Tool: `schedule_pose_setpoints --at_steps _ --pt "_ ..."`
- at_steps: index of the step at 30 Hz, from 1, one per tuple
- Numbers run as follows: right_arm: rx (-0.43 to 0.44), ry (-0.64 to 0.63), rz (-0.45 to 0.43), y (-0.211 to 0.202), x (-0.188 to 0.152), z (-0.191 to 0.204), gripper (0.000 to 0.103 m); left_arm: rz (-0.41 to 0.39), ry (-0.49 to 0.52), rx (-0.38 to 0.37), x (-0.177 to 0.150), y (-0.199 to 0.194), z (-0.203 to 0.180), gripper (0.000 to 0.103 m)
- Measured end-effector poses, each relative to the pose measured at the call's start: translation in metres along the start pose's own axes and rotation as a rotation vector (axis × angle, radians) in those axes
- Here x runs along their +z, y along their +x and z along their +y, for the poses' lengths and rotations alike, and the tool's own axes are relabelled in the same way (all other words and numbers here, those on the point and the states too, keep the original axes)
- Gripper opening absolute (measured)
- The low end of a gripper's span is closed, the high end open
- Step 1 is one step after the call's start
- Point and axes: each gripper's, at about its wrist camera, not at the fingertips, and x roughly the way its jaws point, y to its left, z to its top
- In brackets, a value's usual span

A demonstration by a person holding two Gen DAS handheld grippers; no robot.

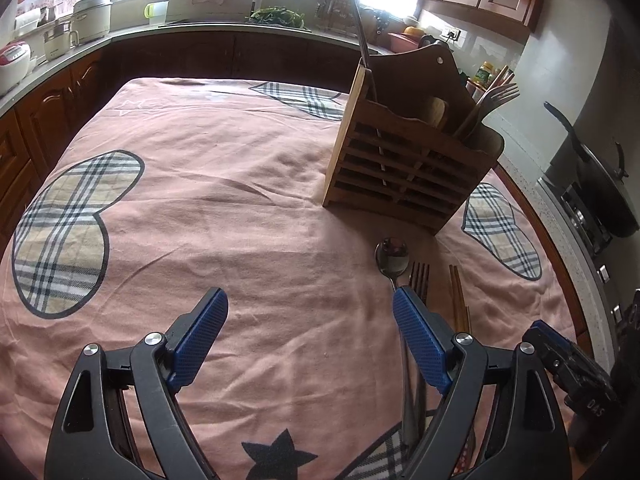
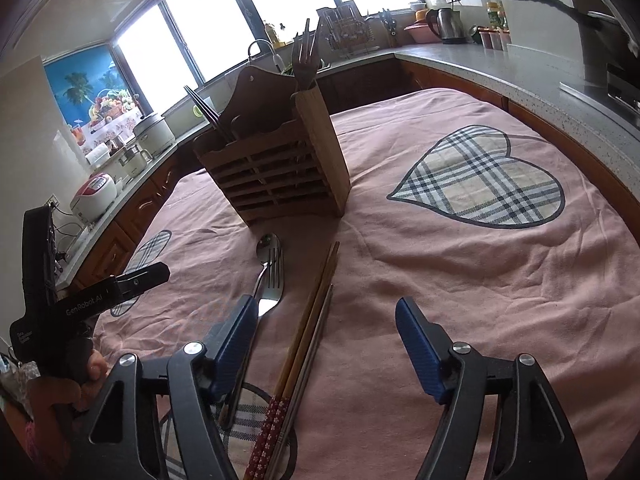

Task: Organize utensils
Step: 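Move both open tools back down to the remaining utensils, then grasp a silver fork with the right tool while the left tool grasps a metal chopstick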

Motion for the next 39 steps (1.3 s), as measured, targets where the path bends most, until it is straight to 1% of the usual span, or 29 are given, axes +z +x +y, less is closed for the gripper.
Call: schedule_pose_setpoints --at_steps 2,8,13,18,21,23,24,25,28,30,33,35,39 --pt "-0.002 -0.001 0.022 0.008 0.001 -0.001 0.058 0.016 0.016 -0.002 0.005 0.011 -0.005 0.082" --pt "-0.006 -0.008 0.078 0.027 0.002 -0.003 0.040 0.059 0.086 0.001 0.020 0.047 -0.026 0.073" --pt "-0.002 0.005 0.095 0.037 0.007 -0.009 0.039 0.104 0.133 -0.004 0.026 0.075 -0.042 0.068" --pt "0.007 0.023 0.095 0.045 0.019 -0.016 0.039 0.140 0.157 -0.053 0.030 0.094 -0.050 0.057" --pt "0.012 0.028 0.093 0.050 0.027 -0.019 0.039 0.142 0.183 -0.062 0.030 0.100 -0.057 0.044" --pt "0.016 0.028 0.094 0.054 0.031 -0.019 0.037 0.144 0.203 -0.081 0.029 0.101 -0.062 0.025" --pt "0.018 0.028 0.097 0.057 0.032 -0.019 0.036 0.144 0.213 -0.094 0.028 0.101 -0.065 0.020" --pt "0.020 0.030 0.101 0.059 0.033 -0.019 0.034 0.145 0.225 -0.106 0.027 0.101 -0.068 0.011" --pt "0.027 0.028 0.121 0.070 0.038 -0.018 0.030 0.125 0.259 -0.096 0.024 0.097 -0.074 0.007" --pt "0.031 0.015 0.144 0.079 0.039 -0.015 0.028 0.123 0.246 -0.113 0.023 0.093 -0.071 0.004" --pt "0.027 -0.003 0.185 0.093 0.040 -0.011 0.017 0.119 0.215 -0.138 0.025 0.083 -0.060 0.002" --pt "0.028 -0.011 0.188 0.098 0.039 -0.009 0.010 0.109 0.205 -0.136 0.026 0.078 -0.055 0.002" --pt "0.053 0.006 0.192 0.100 0.042 -0.008 0.008 0.101 0.178 -0.146 0.025 0.068 -0.044 0.002"
